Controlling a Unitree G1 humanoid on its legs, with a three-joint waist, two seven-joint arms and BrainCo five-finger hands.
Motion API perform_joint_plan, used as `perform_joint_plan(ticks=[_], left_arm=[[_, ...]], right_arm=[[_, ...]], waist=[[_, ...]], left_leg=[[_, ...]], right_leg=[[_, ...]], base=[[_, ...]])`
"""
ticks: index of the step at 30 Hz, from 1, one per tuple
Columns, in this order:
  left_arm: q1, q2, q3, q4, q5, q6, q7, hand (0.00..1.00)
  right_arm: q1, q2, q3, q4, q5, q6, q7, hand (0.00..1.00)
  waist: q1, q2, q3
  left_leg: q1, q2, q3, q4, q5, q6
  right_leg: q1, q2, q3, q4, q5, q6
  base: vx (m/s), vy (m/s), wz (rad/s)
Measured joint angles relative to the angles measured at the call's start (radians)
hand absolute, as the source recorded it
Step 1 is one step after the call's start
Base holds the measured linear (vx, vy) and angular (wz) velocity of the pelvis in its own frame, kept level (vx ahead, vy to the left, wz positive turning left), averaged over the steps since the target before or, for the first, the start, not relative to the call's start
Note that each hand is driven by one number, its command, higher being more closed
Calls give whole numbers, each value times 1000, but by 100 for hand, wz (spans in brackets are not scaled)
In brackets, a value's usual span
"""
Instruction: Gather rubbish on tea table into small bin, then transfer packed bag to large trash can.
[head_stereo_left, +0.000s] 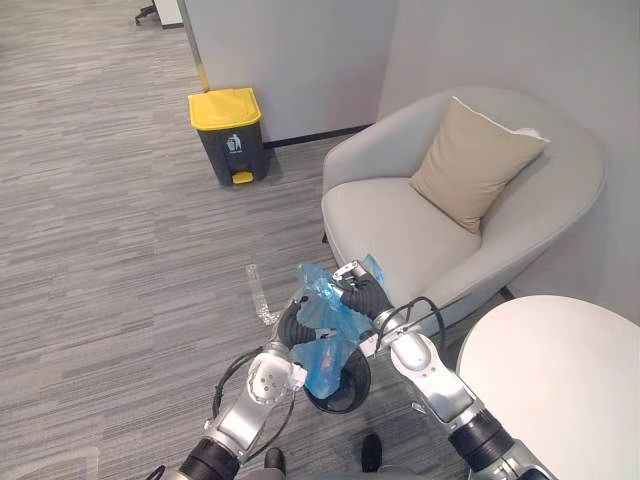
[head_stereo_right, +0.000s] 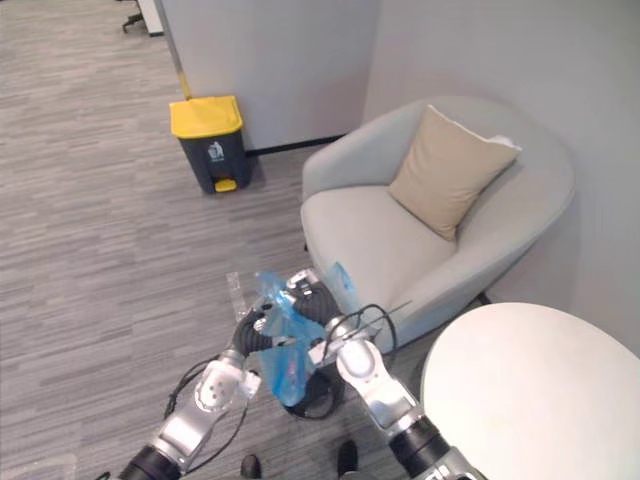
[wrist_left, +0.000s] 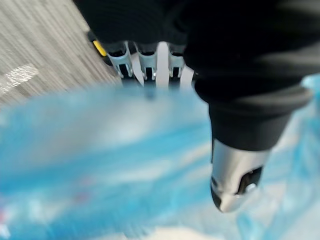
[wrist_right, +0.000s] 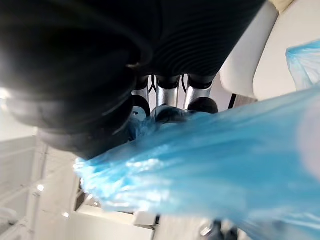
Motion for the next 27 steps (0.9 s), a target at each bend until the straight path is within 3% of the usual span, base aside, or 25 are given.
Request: perform_joint_plan(ticks=[8,9,17,27], left_arm=[[-51,-37,-24,91,48,30,31,0],[-62,-42,-21,109,50,30,41,100],[-95,-52,-16,175,126,40,87,100],[-91,-69,24,197,70,54,105,100]], right_arm=[[-17,43,54,-47,145,-1,10,100],[-18,64,57,-47,170,-1,16,100],[-57,115,101,-46,326,-1,13,100],[-68,149,123,-46,391,-3,24,100]], waist=[[-7,-24,-19],[-7,-27,-20],[-7,-35,-25],[-26,-41,-29]], left_leg=[[15,4,22,-10,0,-1],[17,3,26,-11,0,-1],[32,3,38,-21,-1,-2],[48,5,56,-29,-3,-4]], right_leg=[[-6,6,29,0,4,-1],[-6,6,32,0,4,0],[-5,9,46,0,5,0],[-3,13,65,1,6,0]], base=[[-20,-11,-10],[-2,-3,-9],[-3,-4,-5],[-2,0,-5]])
